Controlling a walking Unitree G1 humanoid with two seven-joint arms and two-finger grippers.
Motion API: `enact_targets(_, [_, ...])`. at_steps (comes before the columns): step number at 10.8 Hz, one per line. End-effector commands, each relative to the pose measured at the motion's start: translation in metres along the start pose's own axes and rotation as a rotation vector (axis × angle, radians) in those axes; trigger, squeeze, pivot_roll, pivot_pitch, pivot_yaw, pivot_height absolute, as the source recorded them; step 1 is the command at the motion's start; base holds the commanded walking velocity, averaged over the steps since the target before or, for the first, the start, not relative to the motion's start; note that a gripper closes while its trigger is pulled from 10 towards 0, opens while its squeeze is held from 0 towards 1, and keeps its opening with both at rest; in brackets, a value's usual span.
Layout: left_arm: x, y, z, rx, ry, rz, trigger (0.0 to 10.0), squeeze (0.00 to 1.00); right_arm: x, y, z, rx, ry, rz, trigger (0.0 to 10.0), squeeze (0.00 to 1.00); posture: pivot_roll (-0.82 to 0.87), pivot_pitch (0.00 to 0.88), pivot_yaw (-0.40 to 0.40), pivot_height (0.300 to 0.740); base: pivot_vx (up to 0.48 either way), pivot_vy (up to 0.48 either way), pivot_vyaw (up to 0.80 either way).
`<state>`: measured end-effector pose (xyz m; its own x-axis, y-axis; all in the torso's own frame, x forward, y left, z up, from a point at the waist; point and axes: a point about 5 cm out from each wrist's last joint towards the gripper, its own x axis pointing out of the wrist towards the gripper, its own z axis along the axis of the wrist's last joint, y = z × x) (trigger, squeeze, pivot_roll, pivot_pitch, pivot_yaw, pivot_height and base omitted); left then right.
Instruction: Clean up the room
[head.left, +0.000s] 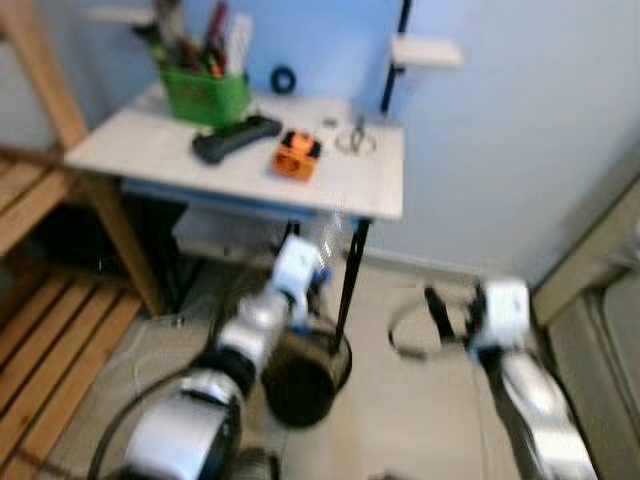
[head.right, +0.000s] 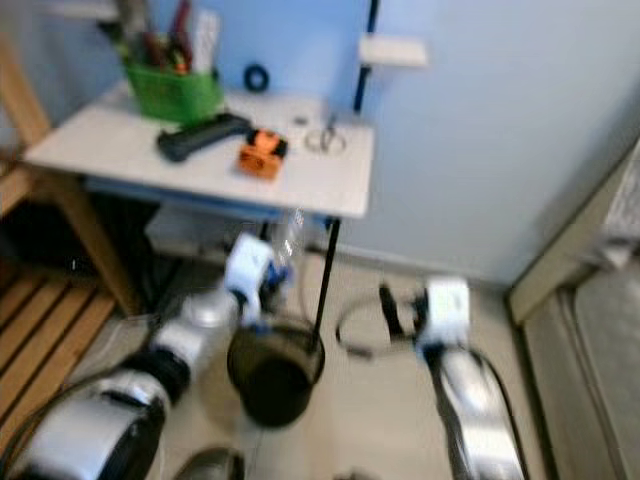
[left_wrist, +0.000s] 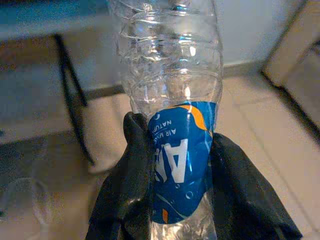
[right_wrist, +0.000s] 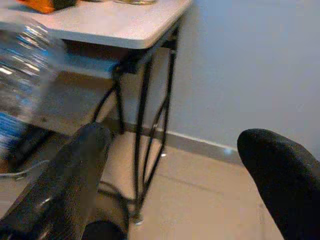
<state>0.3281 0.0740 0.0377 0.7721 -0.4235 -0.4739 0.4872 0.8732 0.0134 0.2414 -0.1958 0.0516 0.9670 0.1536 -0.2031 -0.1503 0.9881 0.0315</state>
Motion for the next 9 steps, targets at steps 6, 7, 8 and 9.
enact_targets(6, [0.0, -0.01, -0.025, 0.093, 0.117, 0.028, 10.0, 0.0, -0.039, -0.013, 0.016, -0.044, 0.05, 0.086, 10.0, 0.07, -0.14, 0.056, -0.164, 0.7, 0.0, 0.0, 0.0])
enact_targets(7, [-0.003, -0.001, -0.028, 0.114, 0.139, 0.078, 10.0, 0.0, -0.041, -0.017, 0.017, -0.049, 0.061, 0.087, 10.0, 0.05, -0.14, 0.064, -0.168, 0.7, 0.0, 0.0, 0.0])
enact_targets(8, [-0.005, 0.008, -0.03, 0.157, 0.158, 0.12, 10.0, 0.0, -0.043, -0.017, 0.016, -0.049, 0.072, 0.085, 10.0, 0.04, -0.14, 0.068, -0.17, 0.7, 0.0, 0.0, 0.0])
enact_targets(9, [-0.011, 0.024, -0.037, 0.186, 0.2, 0.195, 10.0, 0.0, -0.046, -0.011, 0.015, -0.034, 0.096, 0.102, 10.0, 0.04, -0.14, 0.082, -0.165, 0.7, 0.0, 0.0, 0.0])
